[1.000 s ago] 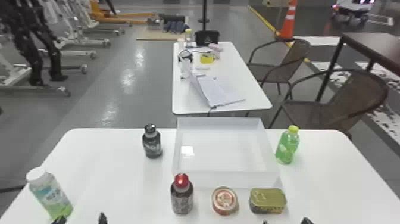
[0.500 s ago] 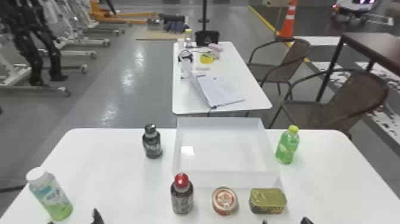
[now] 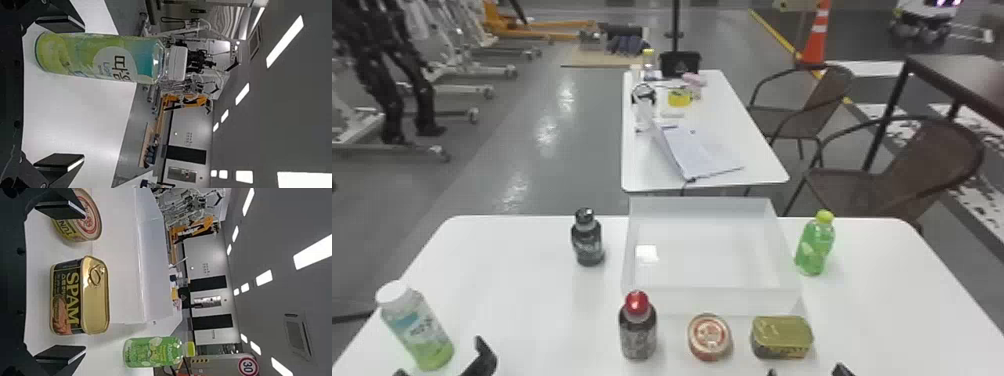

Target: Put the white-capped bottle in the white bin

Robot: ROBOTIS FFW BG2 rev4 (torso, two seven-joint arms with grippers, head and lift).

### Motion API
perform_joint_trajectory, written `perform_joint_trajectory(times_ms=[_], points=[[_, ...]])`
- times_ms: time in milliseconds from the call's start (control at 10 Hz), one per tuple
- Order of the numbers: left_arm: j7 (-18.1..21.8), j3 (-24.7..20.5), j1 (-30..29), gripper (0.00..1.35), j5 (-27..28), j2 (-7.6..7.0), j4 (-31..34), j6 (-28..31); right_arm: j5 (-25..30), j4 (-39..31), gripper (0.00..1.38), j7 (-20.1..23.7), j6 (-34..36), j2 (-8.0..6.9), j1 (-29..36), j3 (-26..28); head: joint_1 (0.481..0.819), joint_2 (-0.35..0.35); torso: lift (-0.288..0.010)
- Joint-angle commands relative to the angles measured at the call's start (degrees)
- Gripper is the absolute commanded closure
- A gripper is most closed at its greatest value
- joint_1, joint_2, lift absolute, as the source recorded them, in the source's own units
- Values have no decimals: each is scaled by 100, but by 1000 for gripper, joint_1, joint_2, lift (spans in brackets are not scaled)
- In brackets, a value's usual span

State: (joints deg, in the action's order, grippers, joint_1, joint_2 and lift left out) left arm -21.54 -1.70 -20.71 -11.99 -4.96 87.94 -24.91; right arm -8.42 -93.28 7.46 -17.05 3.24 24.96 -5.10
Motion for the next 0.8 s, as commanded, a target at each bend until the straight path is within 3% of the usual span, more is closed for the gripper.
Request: perform_joint_trajectory(times_ms=[0, 300, 400, 500, 600, 700], points=[[-8, -85, 190, 142, -49, -119, -128, 30, 16, 29, 91, 28, 9, -60, -9, 9, 549, 0, -100], [1, -76, 674, 144, -67, -365, -637, 30, 51, 82, 91, 125, 35, -95, -71, 9, 549, 0, -100], [1, -120, 735, 156, -67, -365, -690, 118, 60, 90, 91, 160, 44, -104, -88, 9, 549, 0, -100], [1, -225, 753, 286, 65, -339, -699, 250, 60, 90, 91, 168, 44, -113, -97, 9, 549, 0, -100], [1, -269, 735, 831, 48, -365, -699, 320, 60, 99, 91, 168, 53, -121, -97, 9, 549, 0, -100], [1, -287, 718, 1065, 57, -374, -708, 364, 60, 99, 91, 168, 44, -139, -97, 17, 549, 0, -100]])
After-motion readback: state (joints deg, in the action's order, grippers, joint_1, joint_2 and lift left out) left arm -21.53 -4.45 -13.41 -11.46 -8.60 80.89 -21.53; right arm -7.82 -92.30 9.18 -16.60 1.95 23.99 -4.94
